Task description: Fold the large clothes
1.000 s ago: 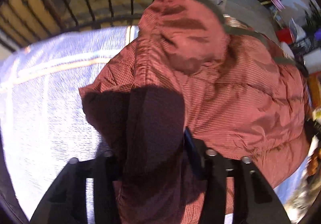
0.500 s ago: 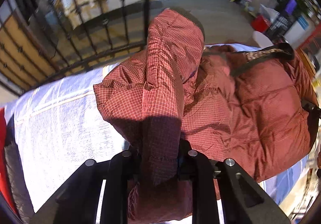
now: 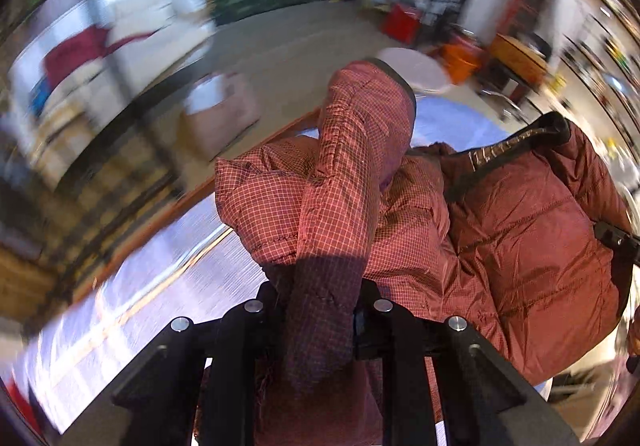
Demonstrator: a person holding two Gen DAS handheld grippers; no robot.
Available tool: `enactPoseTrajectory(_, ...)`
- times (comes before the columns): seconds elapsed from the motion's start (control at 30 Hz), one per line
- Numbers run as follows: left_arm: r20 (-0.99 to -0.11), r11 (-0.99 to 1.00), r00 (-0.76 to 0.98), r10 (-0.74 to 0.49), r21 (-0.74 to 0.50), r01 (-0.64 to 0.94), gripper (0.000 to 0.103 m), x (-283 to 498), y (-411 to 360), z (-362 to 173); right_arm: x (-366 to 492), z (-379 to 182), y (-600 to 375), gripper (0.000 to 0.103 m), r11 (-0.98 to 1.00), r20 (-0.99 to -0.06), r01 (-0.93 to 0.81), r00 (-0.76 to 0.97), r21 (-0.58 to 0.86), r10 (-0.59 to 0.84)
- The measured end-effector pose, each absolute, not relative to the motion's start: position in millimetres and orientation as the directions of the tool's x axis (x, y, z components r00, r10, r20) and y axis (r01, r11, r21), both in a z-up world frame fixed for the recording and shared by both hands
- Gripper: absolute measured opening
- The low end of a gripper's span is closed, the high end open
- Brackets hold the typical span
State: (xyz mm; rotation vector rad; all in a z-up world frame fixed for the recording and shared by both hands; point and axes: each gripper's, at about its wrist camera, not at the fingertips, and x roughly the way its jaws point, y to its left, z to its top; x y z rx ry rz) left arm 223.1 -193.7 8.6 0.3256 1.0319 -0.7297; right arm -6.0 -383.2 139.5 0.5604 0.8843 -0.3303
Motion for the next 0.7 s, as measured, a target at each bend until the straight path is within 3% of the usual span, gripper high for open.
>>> enactPoseTrajectory(0.33,-0.836,0.443,0.234,-0.496,-0.012,0.897,0.019,216.7,-416.8,9.0,-85.3,128.8,-474.6,0.019,0.532,-0.779,0.767,0.560,0.359,-0.282)
enactPoseTrajectory(0.47,-0.868,0.397,0.211,-0.449,0.017,0.917,0.019,221.7,-473.7,-24.5,-112.8,99.7,-491.6,0.019,0.407,-0.799,0.830,0.518,0.382,-0.306)
enactPoseTrajectory(0.7,-0.933,0.465,0.210,-0.294,0.052,0.884,0.021,254.0,-499.7,-98.9,-145.1,31.6,-500.0,0.021,0.228,-0.860,0.882,0.460,0.413,-0.221)
